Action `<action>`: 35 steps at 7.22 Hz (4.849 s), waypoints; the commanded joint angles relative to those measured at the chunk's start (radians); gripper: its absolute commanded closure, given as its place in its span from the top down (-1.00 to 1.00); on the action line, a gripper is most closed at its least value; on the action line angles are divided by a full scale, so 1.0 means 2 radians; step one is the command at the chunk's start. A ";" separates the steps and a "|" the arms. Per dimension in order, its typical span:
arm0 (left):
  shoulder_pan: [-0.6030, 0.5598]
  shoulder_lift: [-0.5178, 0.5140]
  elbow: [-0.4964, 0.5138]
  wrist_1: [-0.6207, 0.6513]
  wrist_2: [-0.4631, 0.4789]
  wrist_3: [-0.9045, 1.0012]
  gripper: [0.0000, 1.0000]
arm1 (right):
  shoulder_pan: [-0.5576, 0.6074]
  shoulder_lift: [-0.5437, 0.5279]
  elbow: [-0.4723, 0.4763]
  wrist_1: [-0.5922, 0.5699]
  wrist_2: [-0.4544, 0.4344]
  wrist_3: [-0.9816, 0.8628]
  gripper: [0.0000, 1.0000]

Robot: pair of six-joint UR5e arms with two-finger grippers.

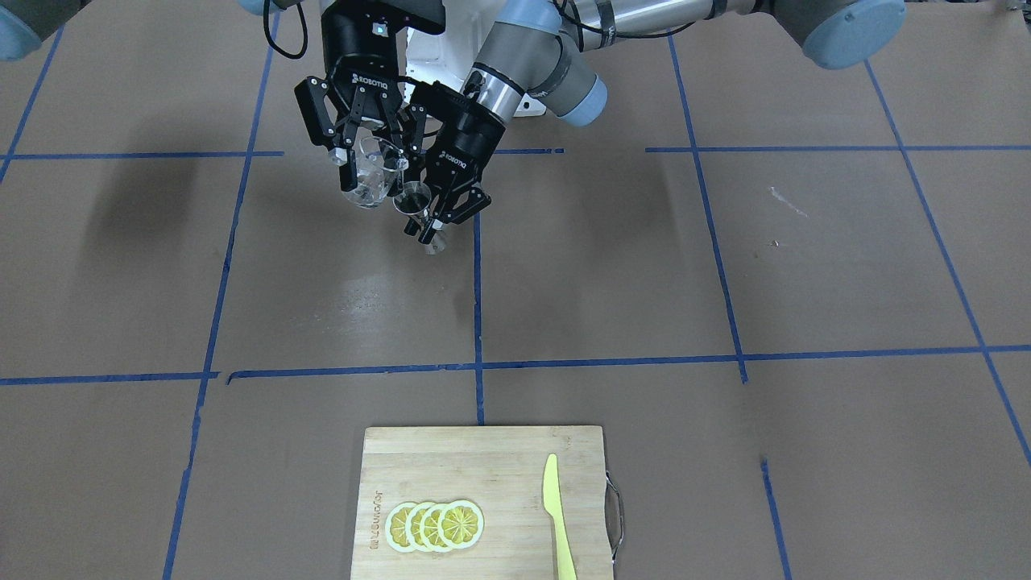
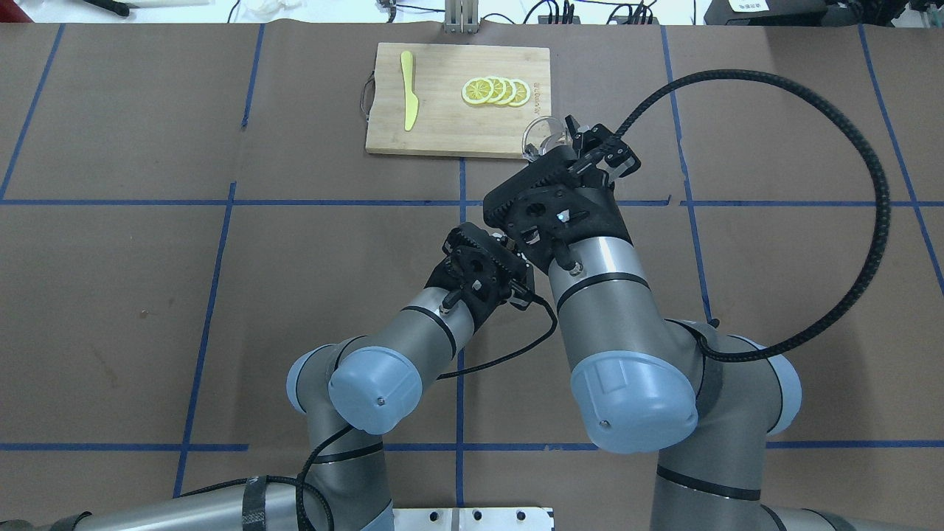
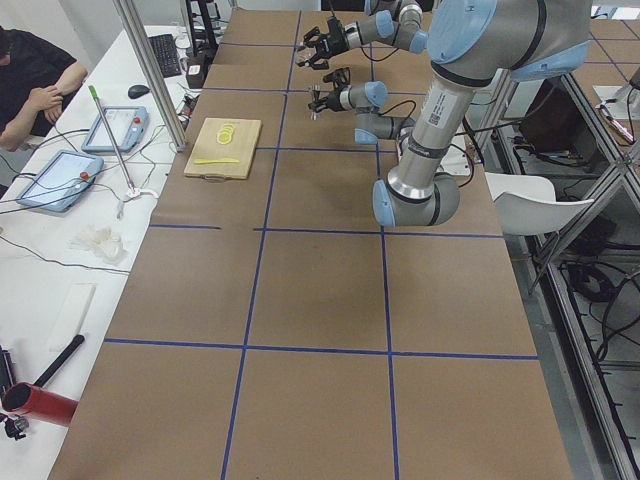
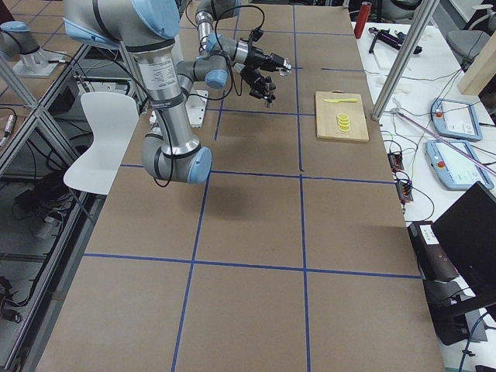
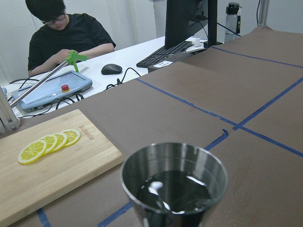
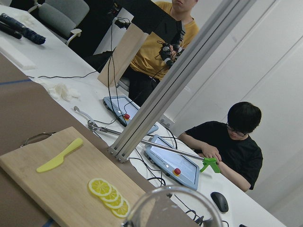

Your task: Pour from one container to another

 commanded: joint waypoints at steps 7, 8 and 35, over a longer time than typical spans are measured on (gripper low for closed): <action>-0.034 0.123 -0.112 -0.026 0.005 -0.007 -1.00 | 0.067 -0.117 0.067 0.000 0.142 0.296 -1.00; -0.047 0.149 -0.123 -0.026 0.005 -0.013 -1.00 | 0.078 -0.137 0.067 -0.001 0.179 0.337 -1.00; 0.003 0.384 -0.083 -0.022 0.221 -0.365 -0.21 | 0.044 -0.308 -0.081 0.311 0.113 0.387 -1.00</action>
